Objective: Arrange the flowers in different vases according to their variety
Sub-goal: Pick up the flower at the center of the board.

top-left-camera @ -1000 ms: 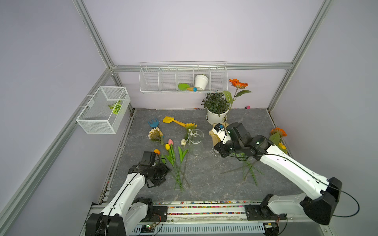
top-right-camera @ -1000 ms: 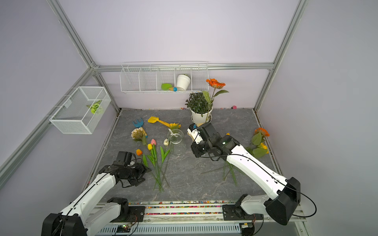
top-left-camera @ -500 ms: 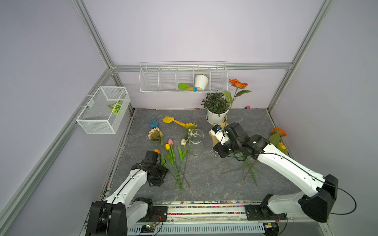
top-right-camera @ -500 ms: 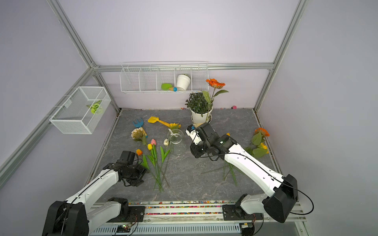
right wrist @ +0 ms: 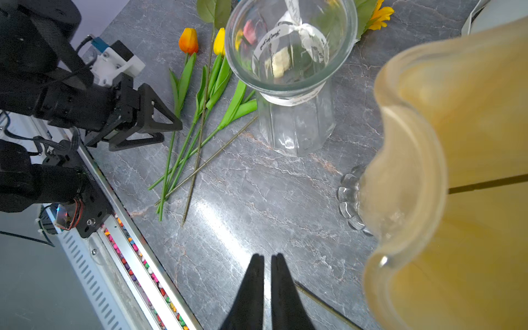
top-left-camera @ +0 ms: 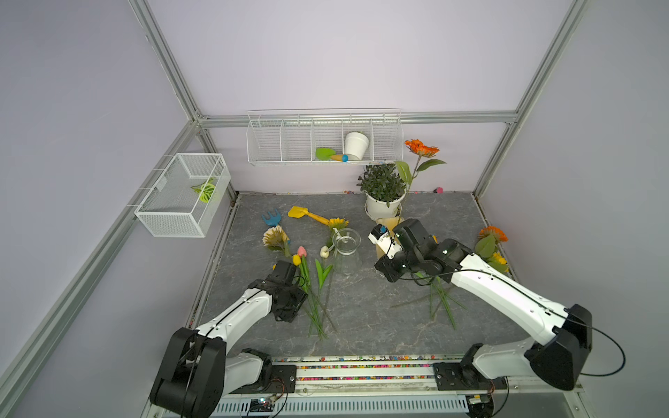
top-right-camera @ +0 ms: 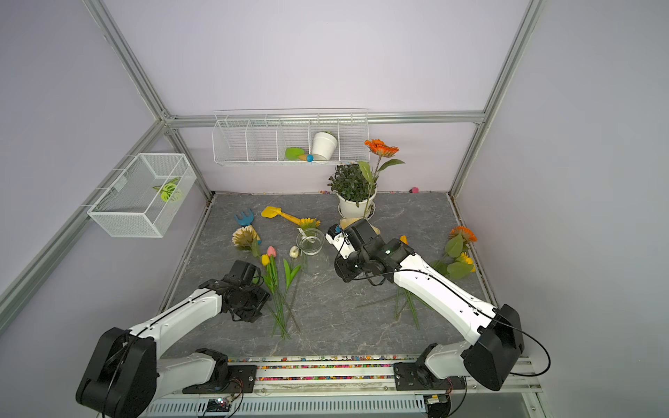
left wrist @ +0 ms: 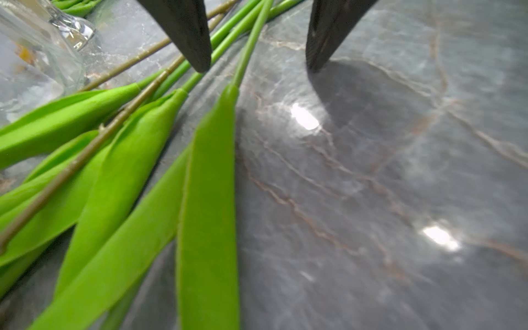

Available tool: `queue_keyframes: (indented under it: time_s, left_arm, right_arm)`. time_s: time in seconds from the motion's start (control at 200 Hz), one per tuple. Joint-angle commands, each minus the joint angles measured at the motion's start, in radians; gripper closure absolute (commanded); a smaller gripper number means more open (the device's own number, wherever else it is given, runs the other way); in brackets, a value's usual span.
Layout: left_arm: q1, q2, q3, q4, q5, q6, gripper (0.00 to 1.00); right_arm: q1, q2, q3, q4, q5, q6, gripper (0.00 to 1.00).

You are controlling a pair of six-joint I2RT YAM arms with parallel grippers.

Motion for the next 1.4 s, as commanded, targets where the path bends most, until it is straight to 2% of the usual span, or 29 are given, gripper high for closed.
queue_keyframes:
  time_s: [0.0, 0.125, 0.2, 0.505, 0.585, 0.64, 0.755, 0.895, 1.115, 1.395]
  left_arm:
    - [-0.010, 0.044, 0.020, 0.018, -0.041, -0.018, 0.43]
    - [-0.012, 0.074, 0.010, -0.008, -0.052, -0.010, 0.49]
    - [-0.013, 0.088, 0.008, -0.027, -0.063, 0.003, 0.56]
    - [-0.012, 0.234, 0.001, -0.012, -0.081, 0.070, 0.60]
    - [-0.012, 0.280, -0.002, 0.005, -0.077, 0.090, 0.64]
    - [-0.013, 0.308, -0.006, 0.017, -0.072, 0.099, 0.71]
    - [-0.012, 0.350, -0.020, 0.043, -0.065, 0.110, 1.00]
    - [-0.012, 0.368, -0.037, 0.058, -0.060, 0.116, 1.00]
    - [-0.023, 0.252, -0.062, -0.018, -0.088, 0.104, 1.00]
    - [-0.130, -0.169, 0.024, -0.369, -0.256, 0.035, 1.00]
  right_arm:
    - [0.007, -0.005, -0.019, 0.016, -0.022, -0.015, 0.87]
    - [0.007, -0.014, -0.028, 0.018, -0.025, -0.015, 0.88]
    - [0.007, -0.019, -0.033, 0.021, -0.027, -0.014, 0.88]
    - [0.007, -0.024, -0.034, 0.030, -0.042, -0.010, 0.90]
    - [0.007, -0.028, -0.034, 0.029, -0.049, -0.009, 0.90]
    - [0.007, -0.033, -0.034, 0.030, -0.058, -0.008, 0.90]
    - [0.007, -0.043, -0.037, 0.030, -0.089, -0.018, 0.90]
    - [0.006, -0.055, -0.037, 0.034, -0.129, -0.039, 0.90]
    - [0.008, -0.060, -0.038, 0.035, -0.132, -0.045, 0.90]
    - [0.008, -0.066, -0.031, 0.032, -0.121, -0.044, 0.90]
